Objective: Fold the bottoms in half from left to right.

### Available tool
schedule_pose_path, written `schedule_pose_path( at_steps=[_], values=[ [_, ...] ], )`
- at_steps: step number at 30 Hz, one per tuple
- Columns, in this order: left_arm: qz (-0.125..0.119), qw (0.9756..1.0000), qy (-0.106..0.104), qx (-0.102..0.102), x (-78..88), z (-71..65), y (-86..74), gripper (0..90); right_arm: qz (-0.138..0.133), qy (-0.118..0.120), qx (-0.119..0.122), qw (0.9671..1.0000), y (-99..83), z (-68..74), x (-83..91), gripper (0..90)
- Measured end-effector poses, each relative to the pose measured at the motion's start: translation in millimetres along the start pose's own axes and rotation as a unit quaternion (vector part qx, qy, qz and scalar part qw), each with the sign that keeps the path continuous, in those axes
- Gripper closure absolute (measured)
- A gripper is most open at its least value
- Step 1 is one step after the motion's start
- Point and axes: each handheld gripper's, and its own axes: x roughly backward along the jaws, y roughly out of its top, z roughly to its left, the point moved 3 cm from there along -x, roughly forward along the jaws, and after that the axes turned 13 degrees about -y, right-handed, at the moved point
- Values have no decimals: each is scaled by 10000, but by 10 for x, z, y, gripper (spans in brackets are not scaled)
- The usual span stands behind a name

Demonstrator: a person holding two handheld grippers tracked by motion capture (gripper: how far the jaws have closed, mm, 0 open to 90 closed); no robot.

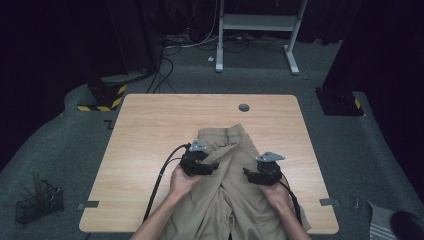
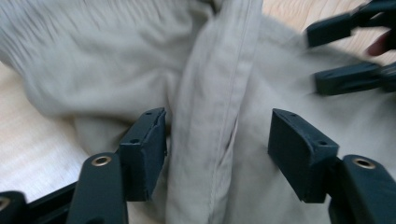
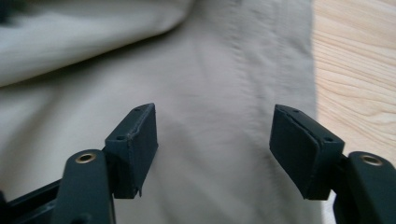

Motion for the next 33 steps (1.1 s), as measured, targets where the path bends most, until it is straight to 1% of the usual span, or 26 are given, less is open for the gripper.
schedule_pose_path(
  at_steps=[2, 3, 4, 5, 8, 9, 10, 12, 15, 16, 17, 18, 19, 22, 24, 25, 27, 28, 29, 31, 32, 33],
  values=[
    [44, 9999, 32, 92, -57, 3, -31, 426, 92, 71, 209, 9997, -21, 50, 22, 326],
    [42, 9999, 69, 120, -80, 7, -39, 456, 187, 85, 284, 9994, -38, 77, 14, 327],
    [56, 9998, 133, 117, -97, 14, -44, 485, 212, 127, 302, 9992, -52, 99, -1, 332],
    [61, 9997, 213, 117, -114, 20, -46, 520, 200, 168, 244, 9994, -55, 102, -9, 330],
    [130, 9988, 455, 80, -163, 72, -48, 627, 124, 142, 194, 9996, -35, 120, -47, 330],
    [89, 9987, 486, 113, -167, 106, -42, 651, 64, 137, 172, 9997, -25, 131, -70, 330],
    [73, 9985, 510, 192, -162, 147, -27, 677, 40, 121, 149, 9998, -9, 140, -92, 330],
    [151, 9976, 654, 166, -149, 244, 18, 715, 45, 74, 106, 9999, 43, 157, -148, 331],
    [201, 9957, 873, 255, -115, 397, 87, 760, 67, -15, 14, 10000, 157, 216, -262, 331],
    [163, 9951, 943, 260, -87, 436, 109, 780, 67, -36, -1, 10000, 197, 241, -301, 332],
    [119, 9950, 945, 309, -50, 459, 129, 805, 68, -61, -18, 10000, 234, 268, -336, 332],
    [61, 9950, 943, 309, 3, 470, 150, 823, 69, -81, -32, 9999, 264, 295, -364, 332],
    [-48, 9955, 896, 317, 65, 454, 176, 840, 76, -91, -46, 9999, 287, 319, -383, 332],
    [-401, 9966, 693, 173, 241, 319, 291, 861, 75, -105, -45, 9999, 307, 349, -399, 332],
    [-530, 9970, 564, 44, 276, 227, 381, 866, 70, -103, -34, 9999, 307, 347, -400, 332],
    [-559, 9973, 484, -12, 260, 192, 421, 867, 71, -104, -34, 9999, 307, 347, -400, 332],
    [-502, 9980, 375, -96, 164, 135, 472, 867, 76, -106, -46, 9999, 307, 349, -399, 332],
    [-439, 9983, 365, -110, 84, 120, 478, 866, 70, -107, -36, 9999, 307, 348, -400, 332],
    [-361, 9986, 365, -80, -2, 122, 468, 862, 70, -108, -37, 9999, 307, 348, -399, 332],
    [-112, 9991, 414, -24, -172, 172, 418, 842, 71, -109, -36, 9999, 307, 348, -399, 332],
    [13, 9990, 436, 48, -244, 207, 380, 828, 76, -110, -48, 9999, 306, 350, -398, 332],
    [92, 9988, 465, 96, -291, 238, 345, 797, 76, -109, -47, 9999, 306, 350, -398, 332]
  ],
)
